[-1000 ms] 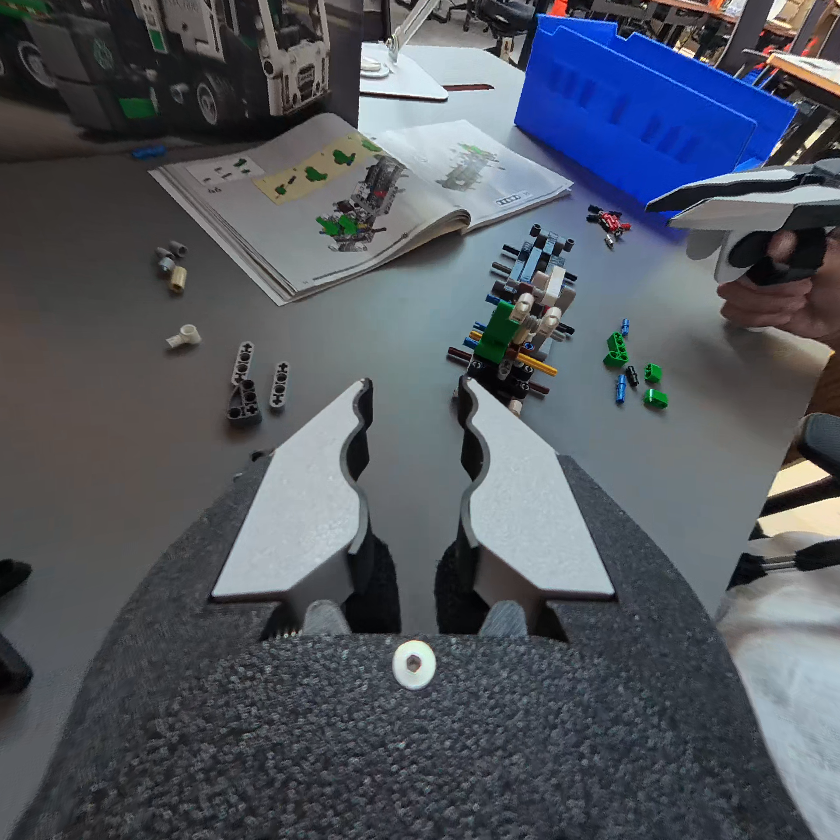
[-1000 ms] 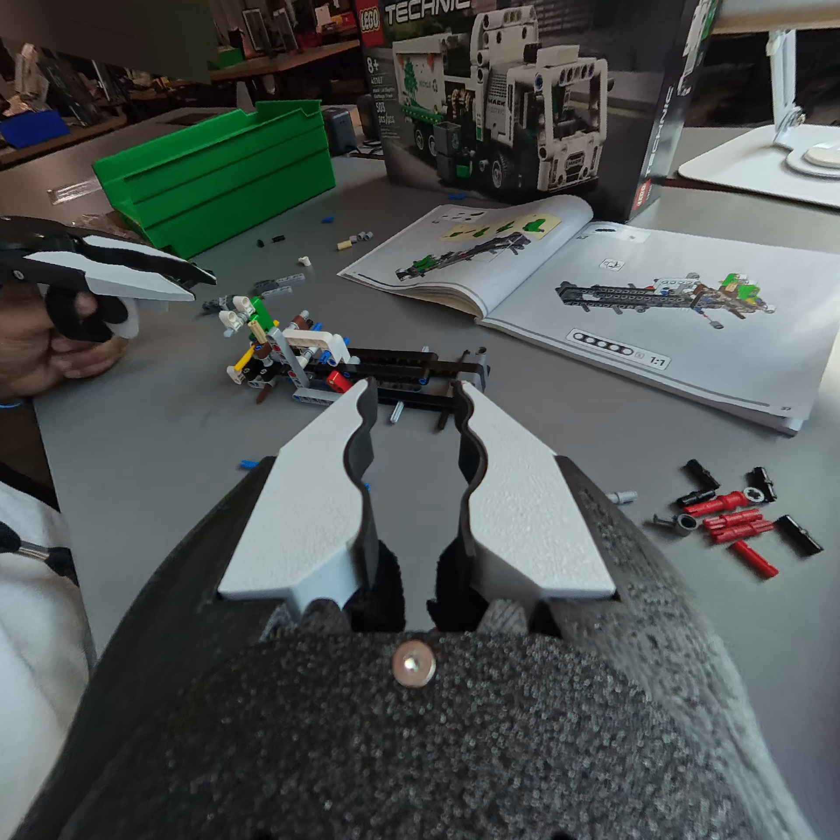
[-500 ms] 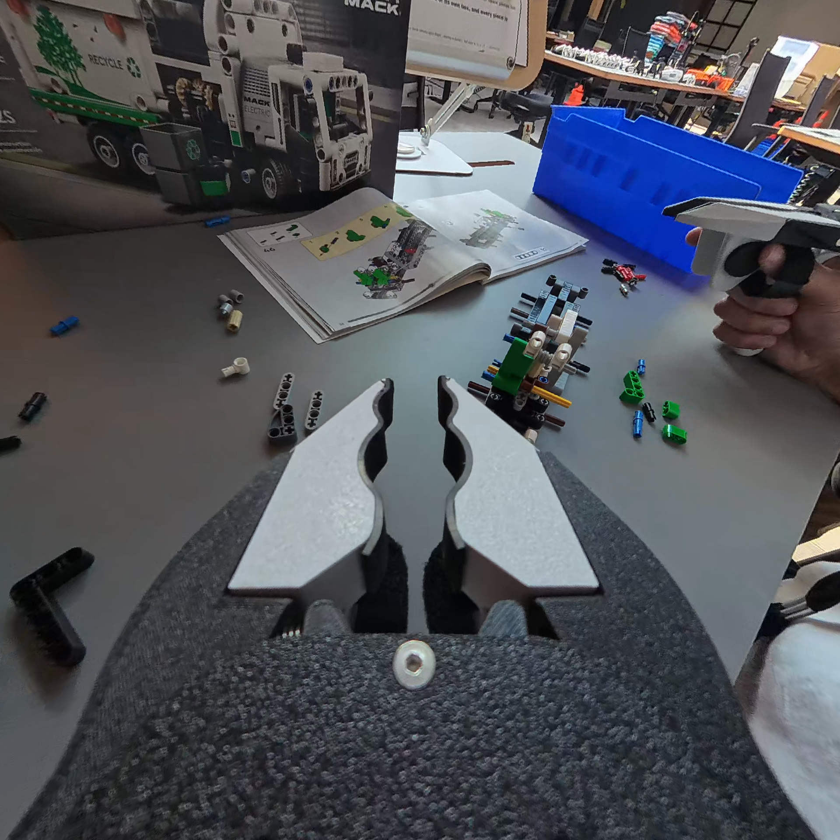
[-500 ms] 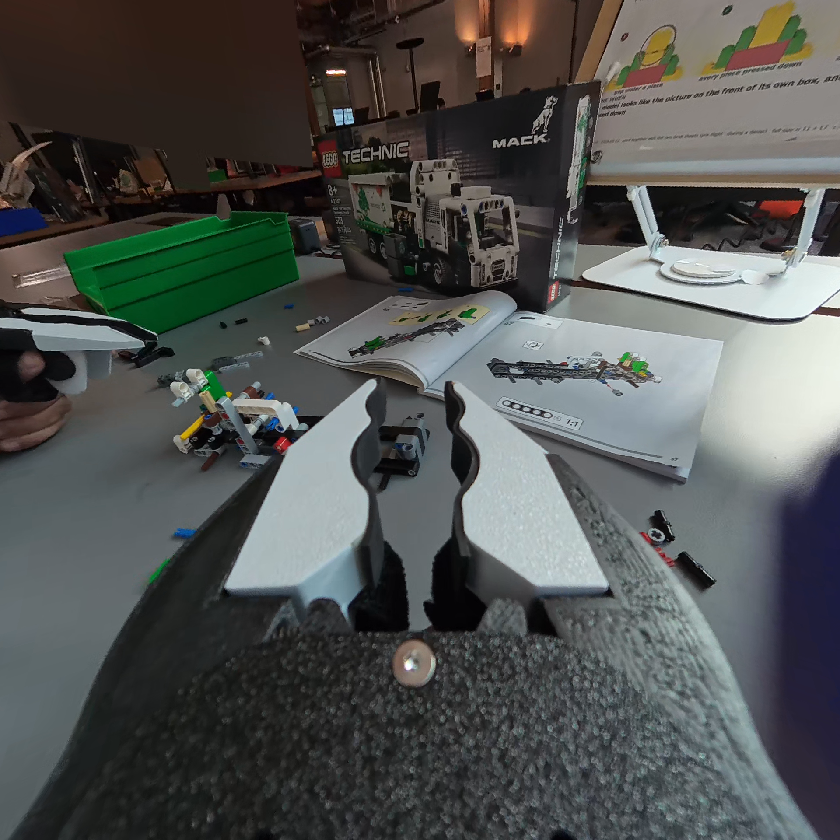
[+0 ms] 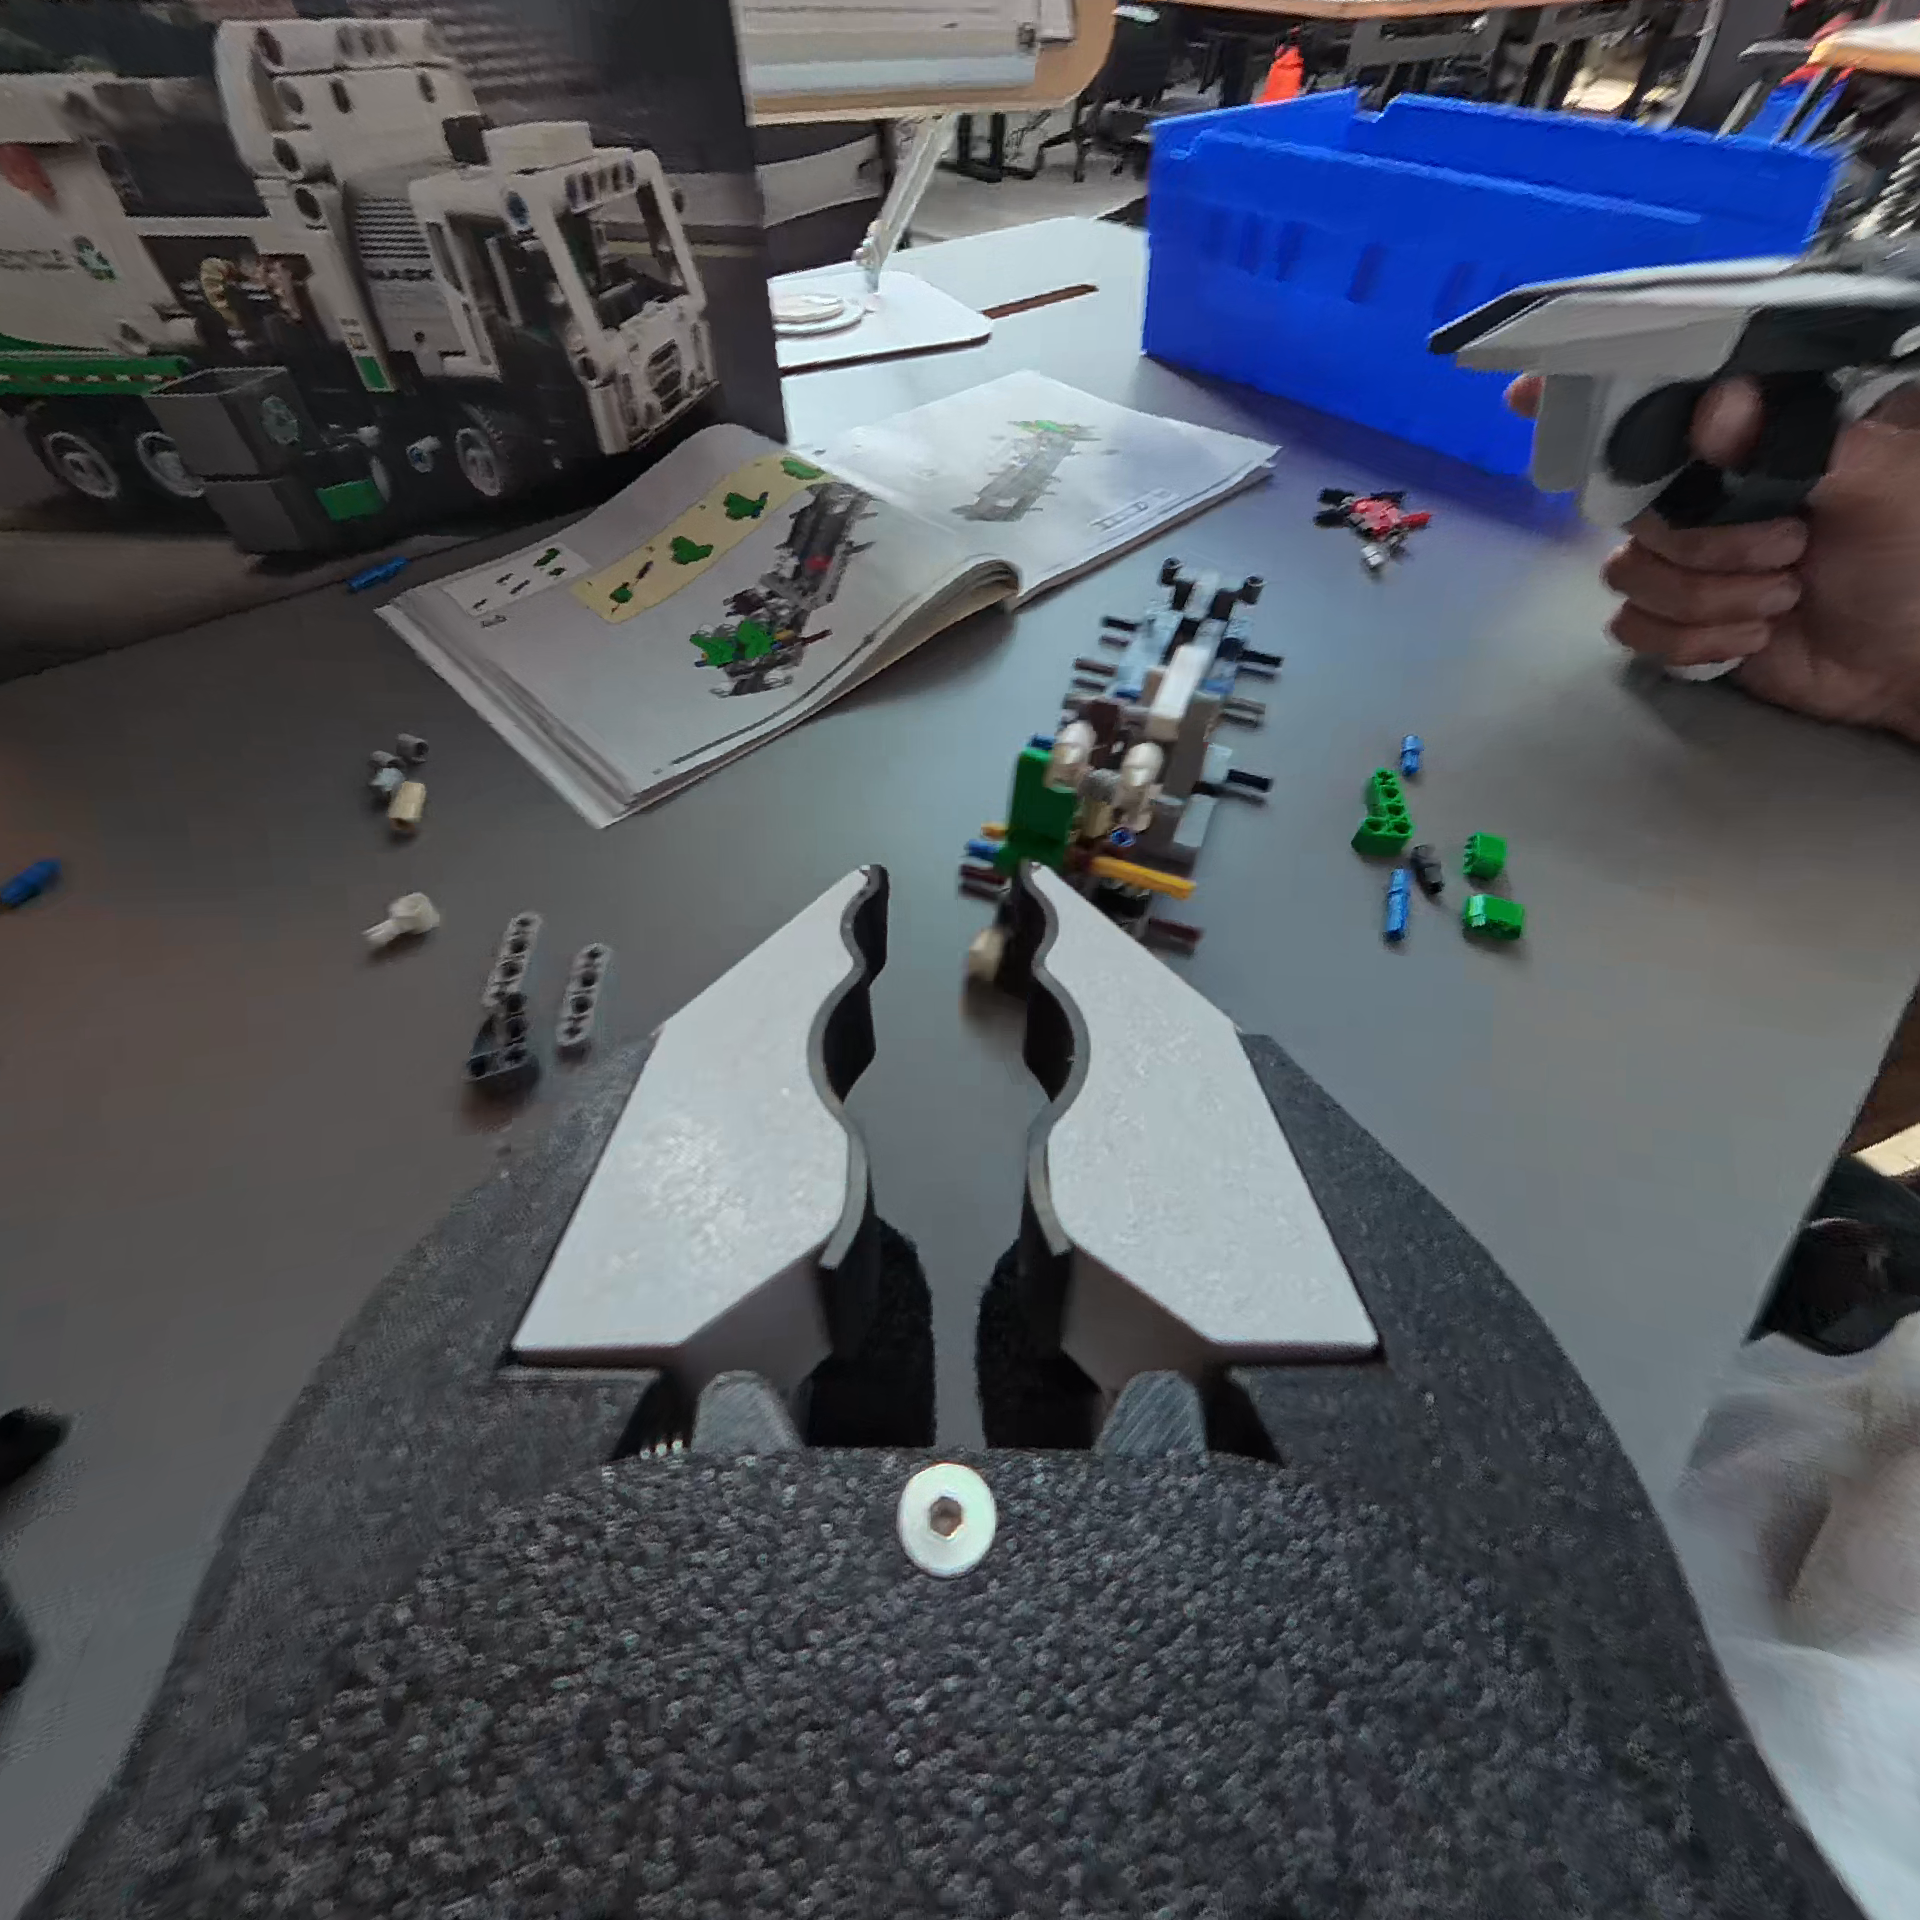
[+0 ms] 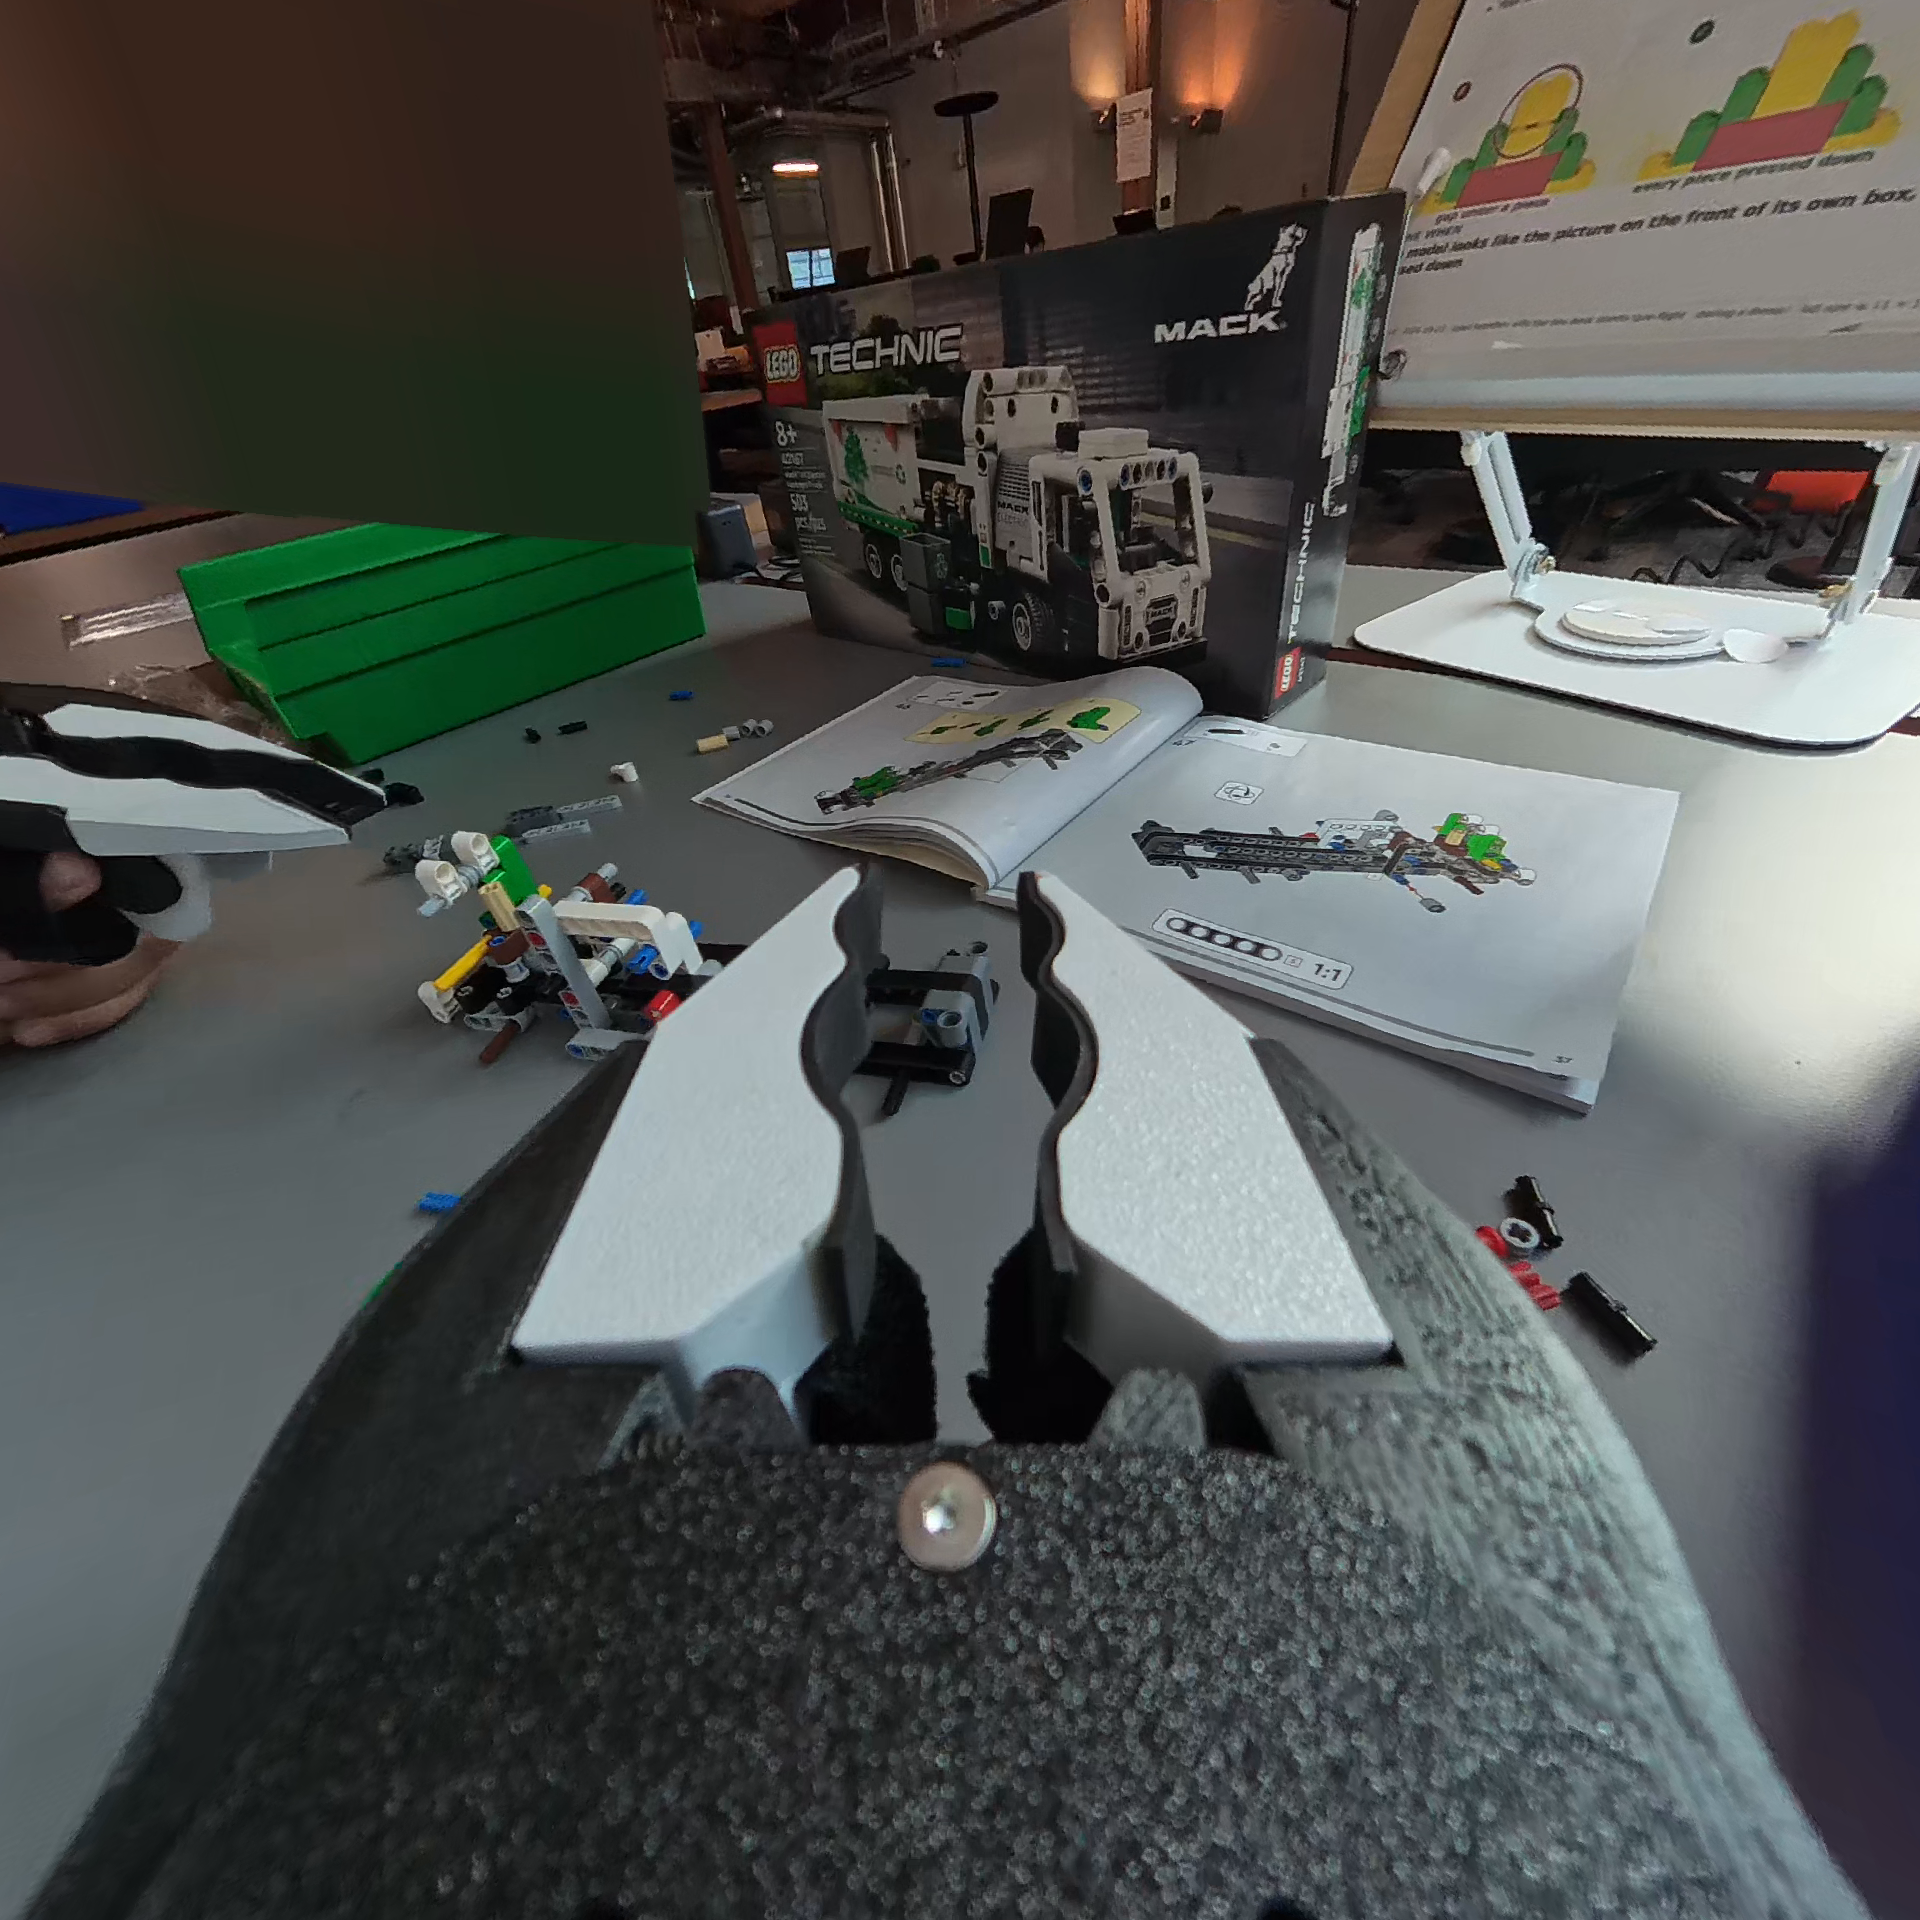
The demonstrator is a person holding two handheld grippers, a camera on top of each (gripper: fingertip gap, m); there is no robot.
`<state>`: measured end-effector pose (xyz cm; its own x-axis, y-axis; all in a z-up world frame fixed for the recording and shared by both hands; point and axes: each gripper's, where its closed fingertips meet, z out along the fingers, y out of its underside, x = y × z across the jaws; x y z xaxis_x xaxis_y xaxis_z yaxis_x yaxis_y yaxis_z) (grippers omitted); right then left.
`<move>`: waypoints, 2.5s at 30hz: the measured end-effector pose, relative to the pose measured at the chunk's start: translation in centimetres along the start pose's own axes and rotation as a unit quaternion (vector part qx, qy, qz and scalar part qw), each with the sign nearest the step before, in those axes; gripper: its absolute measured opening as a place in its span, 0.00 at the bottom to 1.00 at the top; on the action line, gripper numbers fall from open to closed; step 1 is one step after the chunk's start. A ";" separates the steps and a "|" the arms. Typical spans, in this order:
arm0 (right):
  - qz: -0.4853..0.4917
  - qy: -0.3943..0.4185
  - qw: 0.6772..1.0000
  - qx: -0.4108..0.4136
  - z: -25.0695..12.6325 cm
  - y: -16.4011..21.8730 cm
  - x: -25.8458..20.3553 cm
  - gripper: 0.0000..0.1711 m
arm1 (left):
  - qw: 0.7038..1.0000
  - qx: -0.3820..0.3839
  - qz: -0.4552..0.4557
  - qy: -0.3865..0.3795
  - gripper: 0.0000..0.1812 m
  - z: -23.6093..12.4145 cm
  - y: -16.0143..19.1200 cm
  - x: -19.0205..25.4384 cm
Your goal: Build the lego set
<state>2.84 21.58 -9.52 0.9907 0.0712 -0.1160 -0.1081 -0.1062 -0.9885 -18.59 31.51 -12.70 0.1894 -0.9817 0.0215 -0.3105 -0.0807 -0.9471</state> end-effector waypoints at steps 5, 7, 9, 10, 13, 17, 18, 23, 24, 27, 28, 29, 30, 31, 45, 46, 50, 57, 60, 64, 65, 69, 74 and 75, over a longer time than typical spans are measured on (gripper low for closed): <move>-0.005 -0.011 1.000 -0.023 0.4 0.6 -0.4 0.15 | 0.995 -0.013 0.010 0.097 0.14 2.9 -0.7 8.0; -0.001 -0.006 1.000 -0.014 0.3 0.4 -0.2 0.15 | 0.993 -0.036 0.059 0.098 0.15 3.9 0.0 10.2; 0.002 0.000 1.000 -0.006 0.1 0.2 0.0 0.15 | 0.987 -0.072 0.096 0.107 0.16 4.5 1.2 12.1; 0.004 0.002 1.000 -0.006 0.1 0.2 0.1 0.15 | 0.984 -0.090 0.106 0.111 0.17 4.7 1.8 12.9; 0.002 -0.004 1.000 -0.009 0.0 0.3 -0.3 0.15 | 0.975 -0.133 0.121 0.133 0.21 5.1 3.1 14.6; -0.012 -0.005 1.000 -0.010 -0.1 0.3 -0.7 0.15 | 0.963 -0.179 0.134 0.149 0.19 5.6 4.4 15.4; -0.015 -0.006 1.000 -0.011 -0.1 0.4 -0.8 0.15 | 0.962 -0.186 0.136 0.148 0.19 5.7 4.6 15.5; -0.020 -0.008 1.000 -0.004 -0.3 0.2 -1.1 0.15 | 0.959 -0.204 0.130 0.147 0.08 6.1 5.0 15.3; -0.018 -0.008 1.000 -0.004 -0.4 0.2 -1.1 0.15 | 0.959 -0.202 0.133 0.148 0.08 6.1 4.9 15.3; -0.012 -0.011 1.000 -0.001 -0.5 0.2 -1.1 0.15 | 0.966 -0.127 0.151 0.168 0.08 5.7 2.9 16.0; -0.011 -0.011 1.000 0.002 -0.6 0.1 -1.1 0.15 | 0.969 -0.089 0.144 0.181 0.08 5.4 1.7 16.4; -0.012 -0.013 1.000 0.004 -0.6 0.0 -1.2 0.15 | 0.970 -0.058 0.129 0.200 0.08 5.0 0.6 16.8; -0.016 -0.016 1.000 0.006 -0.7 0.0 -1.3 0.15 | 0.969 -0.024 0.109 0.219 0.08 4.5 -0.7 17.0; -0.023 -0.018 1.000 0.006 -0.7 0.0 -1.5 0.15 | 0.969 0.009 0.088 0.231 0.08 4.0 -2.1 17.1; 0.009 -0.115 0.991 0.060 -1.6 -1.8 -5.6 0.13 | 0.962 0.154 0.090 0.205 0.08 -0.6 -6.4 11.3; 0.039 -0.148 0.986 0.066 -1.7 -2.2 -6.7 0.14 | 0.957 0.172 0.089 0.215 0.08 -1.0 -6.8 11.2; 0.138 -0.298 0.945 0.006 -1.1 -2.0 -12.2 0.19 | 0.941 0.209 0.089 0.249 0.08 -1.8 -7.7 10.7; 0.309 -0.461 0.829 -0.065 -0.2 -3.1 -16.7 0.24 | 0.896 0.262 0.092 0.347 0.07 -3.5 -9.3 10.6; 0.342 -0.502 0.790 -0.082 0.2 -3.9 -17.7 0.21 | 0.876 0.284 0.097 0.377 0.07 -4.0 -9.9 10.1; 0.357 -0.529 0.764 -0.093 1.0 -4.8 -19.4 0.15 | 0.867 0.284 0.123 0.390 0.07 -3.8 -9.7 10.1; 0.361 -0.538 0.756 -0.093 1.0 -5.0 -19.8 0.13 | 0.868 0.281 0.131 0.388 0.07 -3.6 -9.5 10.1; 0.373 -0.548 0.742 -0.100 1.0 -4.5 -20.8 0.11 | 0.867 0.275 0.141 0.391 0.07 -3.4 -9.0 10.5; 0.400 -0.540 0.735 -0.088 1.0 -3.7 -20.8 0.06 | 0.865 0.268 0.156 0.394 0.07 -3.2 -8.4 11.4; 0.406 -0.538 0.733 -0.087 1.0 -3.6 -20.8 0.06 | 0.864 0.263 0.162 0.397 0.07 -3.1 -8.1 11.6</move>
<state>-17.46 21.45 -3.66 -0.0443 0.6458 -0.7623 -0.5217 -0.6657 -0.5336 -16.79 20.20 -3.79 -0.5925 -0.7634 -0.2574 0.2779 0.1062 -0.9547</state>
